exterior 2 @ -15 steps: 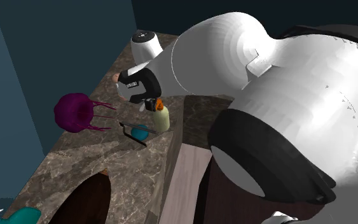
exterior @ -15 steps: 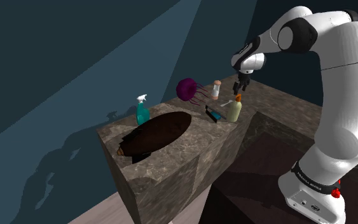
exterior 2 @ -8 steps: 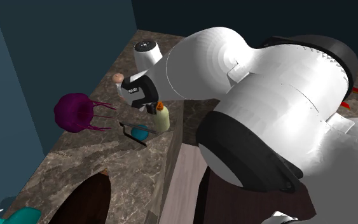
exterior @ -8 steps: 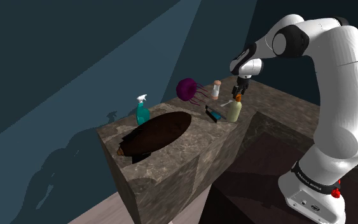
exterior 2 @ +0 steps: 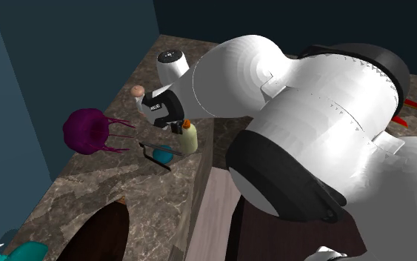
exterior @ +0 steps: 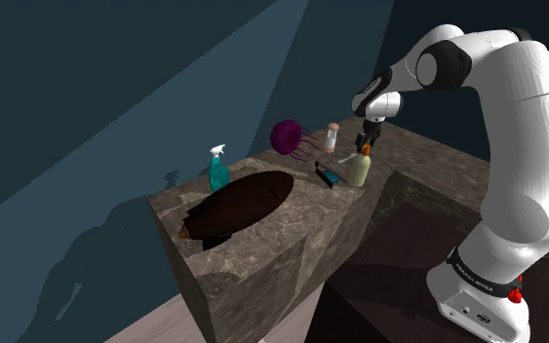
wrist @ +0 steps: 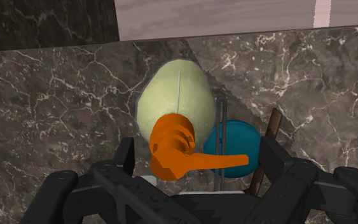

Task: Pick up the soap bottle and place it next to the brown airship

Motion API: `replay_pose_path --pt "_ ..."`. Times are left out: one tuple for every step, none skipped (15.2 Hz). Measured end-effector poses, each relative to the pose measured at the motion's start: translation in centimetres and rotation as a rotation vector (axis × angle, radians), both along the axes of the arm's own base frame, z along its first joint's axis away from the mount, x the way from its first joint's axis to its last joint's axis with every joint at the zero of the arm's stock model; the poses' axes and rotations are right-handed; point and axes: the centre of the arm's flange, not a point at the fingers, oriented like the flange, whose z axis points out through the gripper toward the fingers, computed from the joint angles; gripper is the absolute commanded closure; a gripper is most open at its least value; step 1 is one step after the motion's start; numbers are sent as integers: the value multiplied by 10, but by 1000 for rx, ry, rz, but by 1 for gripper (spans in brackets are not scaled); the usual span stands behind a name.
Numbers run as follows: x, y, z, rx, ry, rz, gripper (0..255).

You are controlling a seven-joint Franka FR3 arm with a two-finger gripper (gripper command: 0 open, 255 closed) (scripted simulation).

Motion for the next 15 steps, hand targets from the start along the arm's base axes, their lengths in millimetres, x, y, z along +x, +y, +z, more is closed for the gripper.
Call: replay_pose_path --pt "0 0 0 0 -1 0 255" --pt "0 0 0 0 0 0 255" --pt "0 0 0 0 0 0 255" --pt "0 0 0 0 0 0 255" --pt "0 0 0 0 0 0 255" --pt "0 0 0 0 0 0 255" --pt "0 0 0 0 0 0 255" --pt "0 0 0 0 0 0 255" --pt "0 0 0 0 0 0 255" --pt "0 0 0 0 -1 0 255" --pt "0 0 2 0 0 0 255" --pt "0 0 6 0 0 0 255" --pt "1 0 11 0 0 0 255" --pt "1 0 16 0 0 0 255" --pt "1 0 22 0 0 0 255"
